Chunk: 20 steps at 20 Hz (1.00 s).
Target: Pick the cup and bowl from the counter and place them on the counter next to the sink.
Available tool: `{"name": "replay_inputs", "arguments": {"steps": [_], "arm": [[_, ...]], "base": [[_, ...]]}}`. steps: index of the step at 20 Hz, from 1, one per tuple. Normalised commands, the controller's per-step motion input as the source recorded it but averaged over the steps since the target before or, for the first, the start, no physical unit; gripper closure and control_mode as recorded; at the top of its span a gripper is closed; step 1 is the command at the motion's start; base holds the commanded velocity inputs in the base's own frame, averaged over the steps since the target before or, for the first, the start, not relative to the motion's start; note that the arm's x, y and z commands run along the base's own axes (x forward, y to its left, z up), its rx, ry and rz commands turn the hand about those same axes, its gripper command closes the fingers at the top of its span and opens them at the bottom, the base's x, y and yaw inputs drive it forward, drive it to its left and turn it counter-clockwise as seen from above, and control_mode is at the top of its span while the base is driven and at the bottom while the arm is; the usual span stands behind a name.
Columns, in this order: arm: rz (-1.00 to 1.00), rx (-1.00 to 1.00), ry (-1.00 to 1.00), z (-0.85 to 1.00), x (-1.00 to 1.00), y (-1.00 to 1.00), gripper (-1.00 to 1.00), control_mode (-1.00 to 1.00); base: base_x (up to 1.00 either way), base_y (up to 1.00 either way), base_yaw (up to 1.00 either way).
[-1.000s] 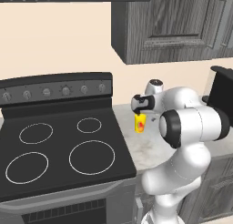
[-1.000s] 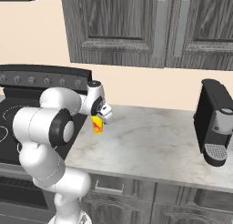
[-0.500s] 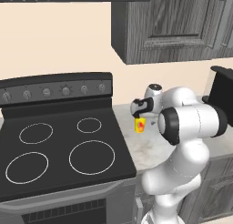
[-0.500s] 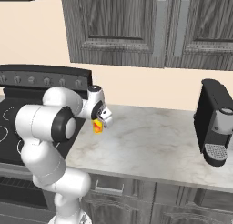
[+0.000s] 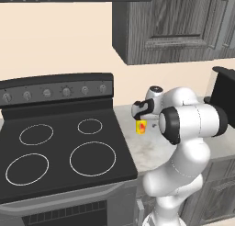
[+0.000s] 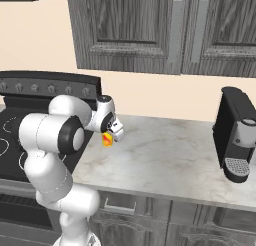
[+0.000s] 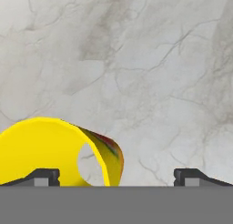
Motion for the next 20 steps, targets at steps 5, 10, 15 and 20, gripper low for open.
{"name": "replay_inputs", "arguments": {"steps": [5,10,15,20], "arm": [[0.0,0.0,0.0,0.0,0.0,0.0,1.0,-1.0],[0.0,0.0,0.0,0.0,0.0,0.0,1.0,-1.0],[0.0,0.0,0.0,0.0,0.0,-0.03,1.0,-1.0],[0.0,0.0,0.0,0.07,-0.07,-0.14,1.0,-1.0]], "base": [[0.0,0.0,0.0],[0.0,0.0,0.0],[0.0,0.0,0.0],[0.0,0.0,0.0]]}}
